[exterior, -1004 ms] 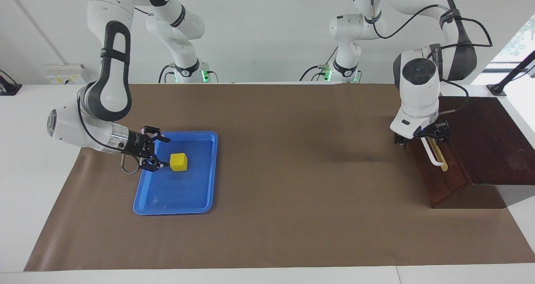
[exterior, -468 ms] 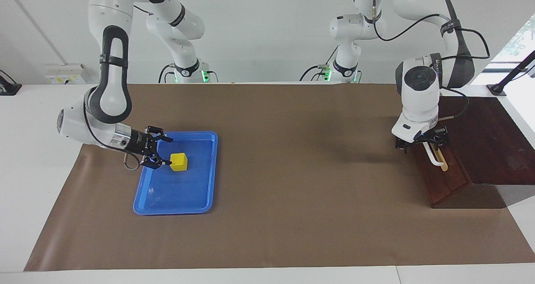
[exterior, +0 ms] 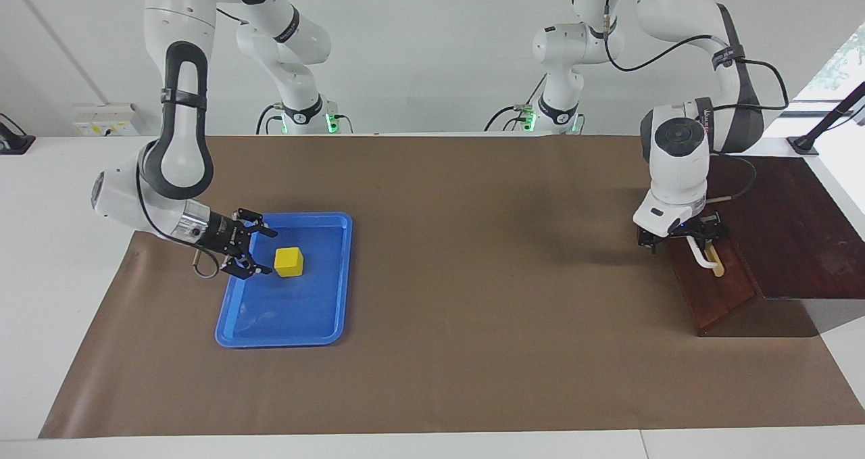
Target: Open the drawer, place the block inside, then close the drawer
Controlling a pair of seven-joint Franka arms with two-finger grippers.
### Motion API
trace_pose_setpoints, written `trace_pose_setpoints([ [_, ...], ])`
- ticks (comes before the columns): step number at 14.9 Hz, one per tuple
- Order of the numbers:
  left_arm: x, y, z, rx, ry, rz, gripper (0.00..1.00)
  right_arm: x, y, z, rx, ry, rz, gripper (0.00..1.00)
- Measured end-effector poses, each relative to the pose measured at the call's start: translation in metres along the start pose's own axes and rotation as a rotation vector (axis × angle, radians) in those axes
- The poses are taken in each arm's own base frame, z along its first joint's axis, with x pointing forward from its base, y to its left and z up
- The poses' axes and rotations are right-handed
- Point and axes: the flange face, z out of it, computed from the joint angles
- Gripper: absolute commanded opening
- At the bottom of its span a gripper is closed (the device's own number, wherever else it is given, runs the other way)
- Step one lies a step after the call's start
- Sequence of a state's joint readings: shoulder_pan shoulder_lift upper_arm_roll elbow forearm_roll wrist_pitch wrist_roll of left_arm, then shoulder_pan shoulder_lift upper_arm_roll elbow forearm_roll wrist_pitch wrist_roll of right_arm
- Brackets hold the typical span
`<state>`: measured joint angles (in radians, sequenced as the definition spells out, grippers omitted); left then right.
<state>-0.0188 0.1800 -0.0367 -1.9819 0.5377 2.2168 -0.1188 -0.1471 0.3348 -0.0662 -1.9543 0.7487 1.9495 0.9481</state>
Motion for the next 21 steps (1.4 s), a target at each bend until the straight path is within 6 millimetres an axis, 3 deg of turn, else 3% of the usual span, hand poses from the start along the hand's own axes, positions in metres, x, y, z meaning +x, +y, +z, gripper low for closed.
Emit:
trace_pose_setpoints([
  [5,0.004,0.007,0.0,-0.006,0.02,-0.043,1.0,-0.001,-0.004,0.012,0.033,-0.006,0.012,1.0],
  [16,0.019,0.088,-0.044,-0.073,0.046,-0.08,1.0,-0.013,-0.012,0.045,0.012,0.017,-0.022,1.0],
  [21,0.021,0.106,-0.057,-0.094,0.036,-0.143,1.0,-0.008,-0.01,0.05,0.004,0.016,-0.04,1.0],
])
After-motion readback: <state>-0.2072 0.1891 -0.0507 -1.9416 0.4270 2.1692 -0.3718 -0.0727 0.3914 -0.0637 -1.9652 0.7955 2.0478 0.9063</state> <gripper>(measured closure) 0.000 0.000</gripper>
